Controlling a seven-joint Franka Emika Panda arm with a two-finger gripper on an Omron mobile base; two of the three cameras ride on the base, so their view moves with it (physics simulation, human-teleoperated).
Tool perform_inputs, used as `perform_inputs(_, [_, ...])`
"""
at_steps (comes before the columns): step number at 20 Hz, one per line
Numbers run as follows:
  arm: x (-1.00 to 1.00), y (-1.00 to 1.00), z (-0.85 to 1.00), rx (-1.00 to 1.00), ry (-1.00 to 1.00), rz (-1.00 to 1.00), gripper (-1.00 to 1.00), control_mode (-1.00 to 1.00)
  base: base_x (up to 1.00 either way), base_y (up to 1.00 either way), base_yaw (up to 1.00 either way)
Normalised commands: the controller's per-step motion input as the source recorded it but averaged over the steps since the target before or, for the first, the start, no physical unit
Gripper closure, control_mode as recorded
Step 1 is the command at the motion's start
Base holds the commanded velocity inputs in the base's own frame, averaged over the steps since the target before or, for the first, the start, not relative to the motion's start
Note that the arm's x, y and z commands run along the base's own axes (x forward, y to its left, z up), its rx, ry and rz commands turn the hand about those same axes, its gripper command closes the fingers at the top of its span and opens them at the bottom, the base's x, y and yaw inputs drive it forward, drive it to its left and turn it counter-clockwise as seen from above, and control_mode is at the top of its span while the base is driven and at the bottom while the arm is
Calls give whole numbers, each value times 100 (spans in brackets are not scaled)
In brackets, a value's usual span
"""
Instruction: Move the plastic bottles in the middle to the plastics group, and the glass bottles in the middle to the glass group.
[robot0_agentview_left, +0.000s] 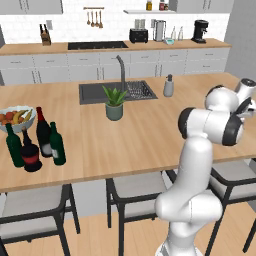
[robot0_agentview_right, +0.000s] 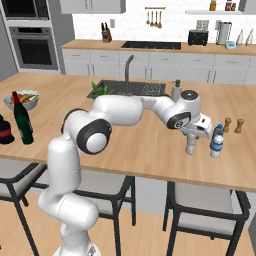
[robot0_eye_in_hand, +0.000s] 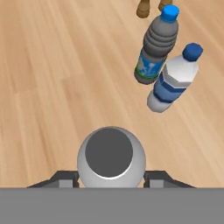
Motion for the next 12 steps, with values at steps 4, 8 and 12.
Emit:
perform_inputs(4, [12, -15, -22, 0, 0, -1, 100, -100, 0, 0, 0])
perform_inputs(8, [19, -28, -1, 0, 0, -4, 100, -100, 0, 0, 0])
perform_inputs(12, [14, -25, 0, 0, 0, -5, 100, -100, 0, 0, 0])
